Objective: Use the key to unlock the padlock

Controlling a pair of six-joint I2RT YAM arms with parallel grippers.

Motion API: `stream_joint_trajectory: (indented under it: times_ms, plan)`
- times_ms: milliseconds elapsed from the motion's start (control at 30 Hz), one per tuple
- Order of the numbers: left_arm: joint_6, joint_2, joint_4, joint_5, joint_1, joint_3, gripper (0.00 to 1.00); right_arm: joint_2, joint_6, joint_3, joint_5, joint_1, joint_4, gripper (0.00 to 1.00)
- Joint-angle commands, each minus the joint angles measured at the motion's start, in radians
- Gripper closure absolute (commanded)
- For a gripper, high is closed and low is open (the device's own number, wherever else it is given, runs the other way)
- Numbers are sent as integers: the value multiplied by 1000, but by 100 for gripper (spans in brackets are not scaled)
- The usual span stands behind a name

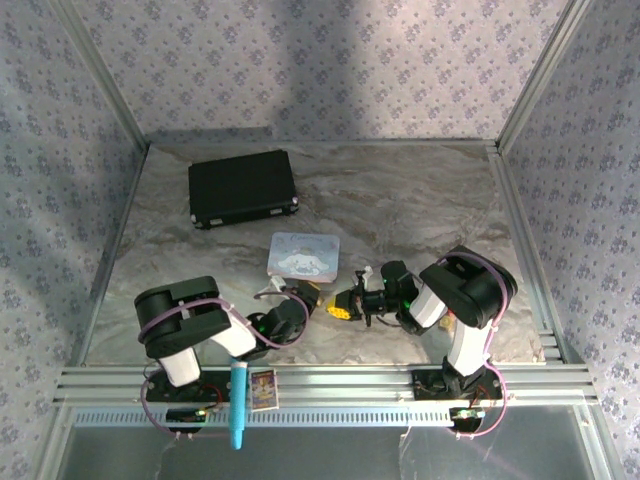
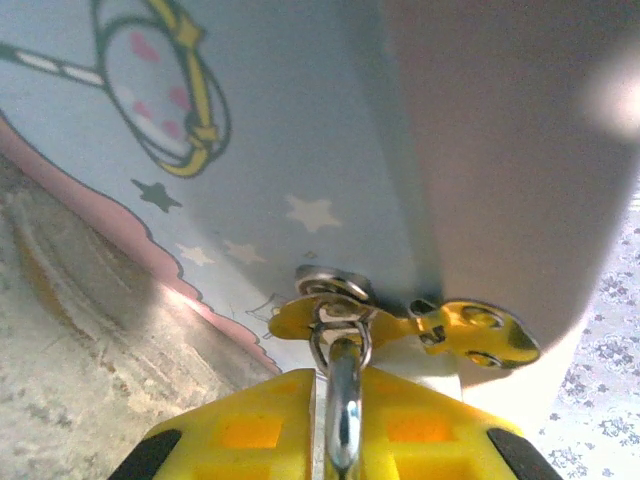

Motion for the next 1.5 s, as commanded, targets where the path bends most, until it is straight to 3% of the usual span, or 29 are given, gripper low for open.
stream_joint_trajectory:
  times_ms: [0,400,967,1467]
  plan:
    - [15,4,74,126,-42,38,100,-10,-24,34,97,-27,8,100]
    - [36,-19,72,149,-44,36,100,-27,-56,27,80,-72,-39,100]
    - [48,-48,-24,182,-65,97,100,-98,-89,104,184,-45,-90,100]
    - [55,-31,-49,145,-85,90,100,-136,-41,-7,241,-85,-79,100]
